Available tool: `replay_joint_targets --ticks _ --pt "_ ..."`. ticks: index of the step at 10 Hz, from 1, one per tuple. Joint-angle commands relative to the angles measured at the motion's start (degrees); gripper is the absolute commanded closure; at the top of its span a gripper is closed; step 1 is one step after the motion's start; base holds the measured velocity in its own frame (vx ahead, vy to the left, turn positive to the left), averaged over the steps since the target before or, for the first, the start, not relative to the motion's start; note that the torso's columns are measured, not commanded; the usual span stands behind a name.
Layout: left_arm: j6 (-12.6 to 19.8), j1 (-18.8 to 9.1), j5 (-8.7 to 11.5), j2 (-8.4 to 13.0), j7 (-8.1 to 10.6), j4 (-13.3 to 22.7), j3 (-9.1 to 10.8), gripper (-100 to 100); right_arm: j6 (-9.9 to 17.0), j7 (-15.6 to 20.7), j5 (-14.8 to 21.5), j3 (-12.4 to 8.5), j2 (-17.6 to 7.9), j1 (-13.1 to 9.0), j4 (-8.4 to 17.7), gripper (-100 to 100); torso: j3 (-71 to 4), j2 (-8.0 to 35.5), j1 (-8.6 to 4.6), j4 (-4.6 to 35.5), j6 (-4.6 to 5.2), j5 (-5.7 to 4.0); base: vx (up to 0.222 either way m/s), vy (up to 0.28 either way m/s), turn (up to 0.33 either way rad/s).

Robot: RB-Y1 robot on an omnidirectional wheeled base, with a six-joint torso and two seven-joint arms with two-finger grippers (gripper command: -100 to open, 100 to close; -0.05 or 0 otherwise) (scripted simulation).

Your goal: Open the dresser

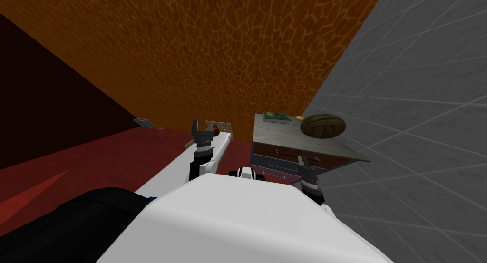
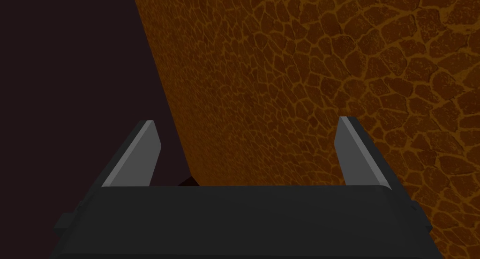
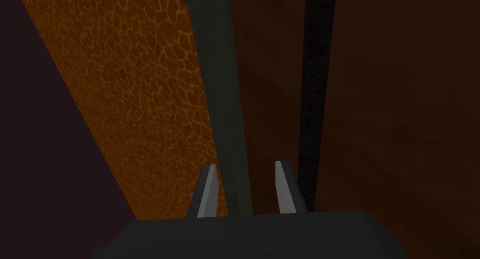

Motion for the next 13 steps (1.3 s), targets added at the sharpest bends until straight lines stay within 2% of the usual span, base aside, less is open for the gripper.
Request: replay_joint_targets --ticks 1,3,5,6,8,9,10,12,13 --pt "0.0 0.0 0.0 0.0 0.0 0.0 0.0 0 -0.75 4.06 1.35 -0.08 2.87 -0.3 2.27 -100 -0.01 -0.02 0.05 -0.01 -0.03 0.0 -0.001 0.025 -0.002" --pt "0.0 0.0 0.0 0.0 0.0 0.0 0.0 0 -0.75 4.06 1.35 -0.08 2.87 -0.3 2.27 -100 -0.04 -0.05 0.1 0.04 -0.11 0.09 0.001 0.004 -0.008" --pt "0.0 0.0 0.0 0.0 0.0 0.0 0.0 0 -2.45 8.28 2.14 -0.91 6.03 -1.22 4.77 -100 -0.07 -0.11 0.15 0.04 -0.19 0.09 -0.014 0.018 0.023" --pt "0.0 0.0 0.0 0.0 0.0 0.0 0.0 0 -2.45 8.73 2.14 -0.91 6.08 -1.22 4.77 -100 -0.11 -0.03 0.25 0.22 -0.04 0.37 0.001 0.05 0.049" --pt "0.0 0.01 0.0 0.0 0.0 0.0 0.0 0 -3.81 12.5 2.67 -1.47 9.48 -1.83 6.38 -100 0.13 0.52 0.22 0.54 0.32 0.7 0.011 0.027 0.01" --pt "0.0 0.0 0.0 0.0 0.0 0.0 0.0 0 -3.81 12.5 2.67 -1.47 9.65 -1.83 6.38 -100 0.24 0.7 0.16 0.6 0.35 0.7 0.004 0.008 0.002" --pt "0.0 0.0 0.0 0.0 0.0 0.0 0.0 0 -4.29 13.88 2.82 -1.63 11.21 -2.01 6.83 -100 0.27 0.76 0.12 0.62 0.36 0.7 0.0 0.0 0.0" --pt "0.0 0.0 0.0 0.0 0.0 0.0 0.0 0 -3.87 13.34 2.8 -1.59 11.07 -1.76 6.18 -100 0.22 0.68 0.15 0.6 0.35 0.7 -0.004 0.001 0.0" --pt "0.0 0.0 0.0 0.0 0.0 0.0 0.0 0 -2.17 12.14 2.56 -1.6 9.85 -2.56 5.39 -100 0.19 0.63 0.17 0.58 0.36 0.71 0.003 0.041 -0.04"
